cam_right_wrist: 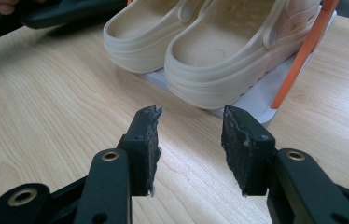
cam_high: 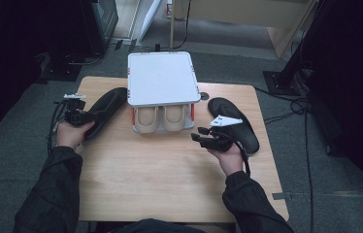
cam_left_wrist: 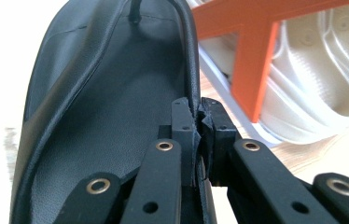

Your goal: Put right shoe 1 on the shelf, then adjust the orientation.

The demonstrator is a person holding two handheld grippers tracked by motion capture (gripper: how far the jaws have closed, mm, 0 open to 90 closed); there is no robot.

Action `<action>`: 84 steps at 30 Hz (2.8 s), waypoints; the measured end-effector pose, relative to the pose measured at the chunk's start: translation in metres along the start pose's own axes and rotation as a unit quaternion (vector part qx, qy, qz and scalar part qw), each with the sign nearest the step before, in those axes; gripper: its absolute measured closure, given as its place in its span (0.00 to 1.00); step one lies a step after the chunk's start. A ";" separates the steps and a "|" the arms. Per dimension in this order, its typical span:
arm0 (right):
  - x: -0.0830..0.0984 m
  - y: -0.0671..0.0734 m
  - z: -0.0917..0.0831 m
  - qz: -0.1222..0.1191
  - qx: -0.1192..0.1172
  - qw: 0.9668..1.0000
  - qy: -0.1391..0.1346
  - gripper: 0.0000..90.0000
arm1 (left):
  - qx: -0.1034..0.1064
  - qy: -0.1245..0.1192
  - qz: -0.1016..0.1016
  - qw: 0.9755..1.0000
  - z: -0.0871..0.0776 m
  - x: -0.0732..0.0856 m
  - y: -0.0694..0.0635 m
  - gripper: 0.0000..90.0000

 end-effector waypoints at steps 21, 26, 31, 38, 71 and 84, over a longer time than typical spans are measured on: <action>0.001 0.001 0.002 -0.001 -0.004 1.000 0.007 0.63 | -0.007 -0.001 0.057 0.998 0.001 -0.002 -0.009 0.75; 0.003 0.000 0.002 0.005 -0.005 1.000 0.007 0.62 | -0.017 -0.013 0.059 0.998 -0.002 -0.015 0.007 0.70; 0.005 0.000 0.000 0.008 -0.003 1.000 0.009 0.62 | -0.019 -0.007 0.059 0.998 0.005 -0.023 0.021 0.61; 0.011 0.003 -0.005 0.010 0.002 1.000 0.016 0.62 | -0.026 0.001 0.055 0.998 0.024 -0.027 0.033 0.59; 0.012 0.000 -0.007 0.008 0.007 1.000 0.013 0.61 | -0.038 0.034 0.025 0.998 0.036 -0.020 0.036 0.75; 0.005 0.000 0.002 0.003 -0.002 1.000 0.013 0.61 | -0.041 0.026 -0.005 0.999 0.025 -0.015 0.034 0.76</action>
Point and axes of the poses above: each handheld gripper's, and its own axes: z roughly forward along the jaws, x roughly out of its underside, y roughly to its left, the point moved 4 cm from there along z, roughly forward along the jaws, and after that the axes turned 9 degrees about -z, right-handed, at the moved point
